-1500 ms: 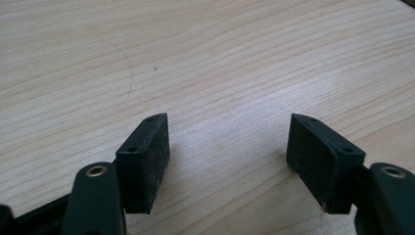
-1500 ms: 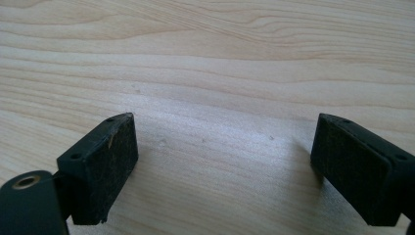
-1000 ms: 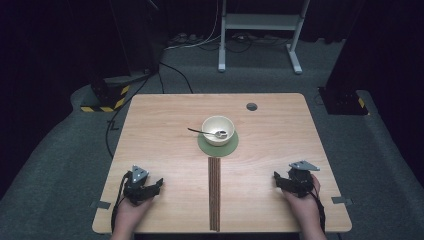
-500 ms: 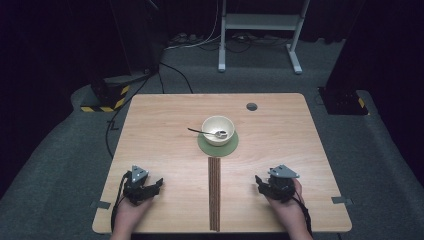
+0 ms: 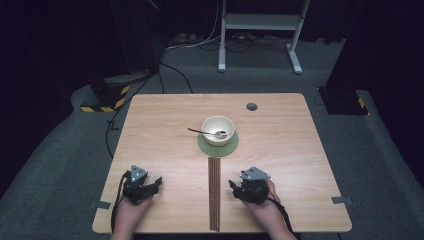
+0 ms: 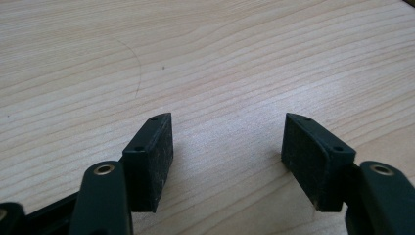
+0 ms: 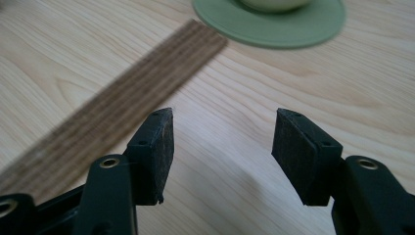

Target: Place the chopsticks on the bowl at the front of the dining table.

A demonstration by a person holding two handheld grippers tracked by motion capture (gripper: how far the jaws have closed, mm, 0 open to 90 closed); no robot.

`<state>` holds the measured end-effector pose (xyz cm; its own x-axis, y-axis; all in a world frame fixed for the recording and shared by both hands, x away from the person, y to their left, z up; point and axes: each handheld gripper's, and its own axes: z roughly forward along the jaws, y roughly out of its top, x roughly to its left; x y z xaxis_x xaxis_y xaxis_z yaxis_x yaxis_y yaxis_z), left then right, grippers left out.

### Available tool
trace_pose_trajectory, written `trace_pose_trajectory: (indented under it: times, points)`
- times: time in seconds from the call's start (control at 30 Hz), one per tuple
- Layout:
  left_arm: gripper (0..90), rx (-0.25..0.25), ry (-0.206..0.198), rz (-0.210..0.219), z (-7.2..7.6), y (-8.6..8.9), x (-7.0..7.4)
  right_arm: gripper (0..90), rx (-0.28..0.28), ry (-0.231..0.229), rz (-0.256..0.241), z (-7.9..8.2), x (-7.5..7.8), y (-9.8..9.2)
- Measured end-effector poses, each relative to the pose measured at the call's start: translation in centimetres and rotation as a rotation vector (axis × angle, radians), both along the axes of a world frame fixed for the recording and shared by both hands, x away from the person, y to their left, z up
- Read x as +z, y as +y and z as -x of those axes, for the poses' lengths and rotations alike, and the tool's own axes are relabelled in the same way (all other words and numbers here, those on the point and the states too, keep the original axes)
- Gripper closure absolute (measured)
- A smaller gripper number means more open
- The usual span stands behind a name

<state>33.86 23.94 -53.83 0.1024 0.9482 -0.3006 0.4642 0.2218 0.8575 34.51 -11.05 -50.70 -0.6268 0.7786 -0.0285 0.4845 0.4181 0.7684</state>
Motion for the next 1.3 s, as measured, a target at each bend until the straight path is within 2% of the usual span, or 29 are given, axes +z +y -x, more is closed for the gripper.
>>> trace_pose_trajectory:
  times: [0.07, 0.1, 0.13, 0.3, 0.33, 0.37, 0.43, 0.47, 0.5, 0.6, 0.63, 0.67, 0.7, 0.97, 1.03, 1.3]
  points:
    - [36.8, 0.001, -0.004, 0.007, -0.1, -0.1, 0.0, 41.2, 0.017, -0.014, 0.006, -0.1, 0.2, 1.2]
    - [36.9, -0.012, 0.001, -0.011, 0.0, 0.0, 0.0, 41.6, 0.020, -0.018, 0.006, -0.3, 0.4, 1.5]
    - [36.9, -0.012, 0.001, -0.011, 0.0, 0.0, 0.0, 41.6, 0.020, -0.018, 0.006, -0.3, 0.4, 1.5]
    - [36.6, 0.002, 0.001, -0.002, -0.1, 0.0, 0.0, 44.2, 0.011, 0.007, -0.034, -1.1, 0.5, 2.3]
    - [36.7, 0.003, 0.001, -0.003, -0.1, 0.0, 0.0, 47.2, 0.006, 0.012, -0.068, -1.2, 0.3, 2.4]
    - [36.7, 0.003, -0.001, -0.005, -0.1, 0.0, 0.0, 47.2, 0.006, 0.012, -0.068, -1.2, 0.3, 2.4]
    - [37.6, 0.003, -0.010, -0.001, 0.0, -0.1, 0.0, 47.2, 0.025, 0.019, -0.055, -1.1, 0.0, 2.7]
    - [37.7, -0.005, -0.006, -0.021, 0.1, -0.1, 0.0, 47.2, 0.038, 0.024, -0.050, -0.8, -0.2, 3.0]
    - [37.8, -0.003, -0.012, -0.015, 0.0, -0.1, 0.0, 47.5, 0.040, 0.021, -0.047, -0.7, -0.3, 3.0]
    - [37.9, -0.009, 0.000, -0.024, 0.1, 0.0, 0.0, 48.0, 0.046, 0.026, -0.036, -0.6, -0.5, 3.3]
    - [37.6, 0.004, -0.006, 0.002, -0.1, -0.1, 0.0, 49.5, 0.048, 0.034, -0.026, -0.6, -0.7, 3.4]
    - [37.6, 0.004, -0.006, 0.002, -0.1, -0.1, 0.0, 50.1, 0.051, 0.035, -0.022, -0.5, -0.8, 3.5]
    - [37.5, 0.000, 0.000, -0.010, 0.0, 0.0, 0.0, 50.8, 0.052, 0.032, -0.019, -0.5, -0.8, 3.5]
    - [37.7, 0.005, -0.006, 0.001, -0.1, -0.1, 0.0, 52.6, 0.061, 0.034, -0.003, -0.5, -1.2, 3.8]
    - [37.7, -0.003, 0.006, -0.017, 0.0, 0.0, 0.0, 52.5, 0.056, 0.034, -0.002, -0.5, -1.2, 3.9]
    - [37.8, 0.003, -0.004, -0.012, 0.0, -0.1, 0.0, 52.8, 0.047, 0.041, 0.014, -0.6, -1.3, 3.9]
